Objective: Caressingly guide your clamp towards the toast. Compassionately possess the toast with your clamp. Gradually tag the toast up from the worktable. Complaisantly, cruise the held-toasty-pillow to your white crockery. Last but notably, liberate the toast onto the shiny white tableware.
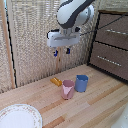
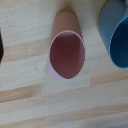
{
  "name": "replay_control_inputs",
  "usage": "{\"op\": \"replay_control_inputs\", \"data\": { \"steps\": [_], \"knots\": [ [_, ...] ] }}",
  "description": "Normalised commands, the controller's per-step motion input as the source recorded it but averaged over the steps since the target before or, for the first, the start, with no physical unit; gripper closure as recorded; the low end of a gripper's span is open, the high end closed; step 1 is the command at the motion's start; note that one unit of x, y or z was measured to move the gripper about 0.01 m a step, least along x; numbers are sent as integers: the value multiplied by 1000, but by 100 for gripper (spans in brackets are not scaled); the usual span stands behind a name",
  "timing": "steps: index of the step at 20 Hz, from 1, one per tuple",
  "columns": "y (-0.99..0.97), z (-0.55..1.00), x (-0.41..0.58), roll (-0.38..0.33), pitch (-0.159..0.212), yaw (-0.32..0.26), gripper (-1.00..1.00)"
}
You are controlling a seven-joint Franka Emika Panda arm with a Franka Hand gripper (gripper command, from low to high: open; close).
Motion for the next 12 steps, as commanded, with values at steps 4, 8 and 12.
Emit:
{"op": "replay_control_inputs", "data": {
  "steps": [4, 8, 12],
  "knots": [
    [-190, -361, 304, -7, 38, 115, -100],
    [-241, -377, 369, -4, 49, 153, -100],
    [-259, -369, 321, 0, 54, 164, -100]
  ]
}}
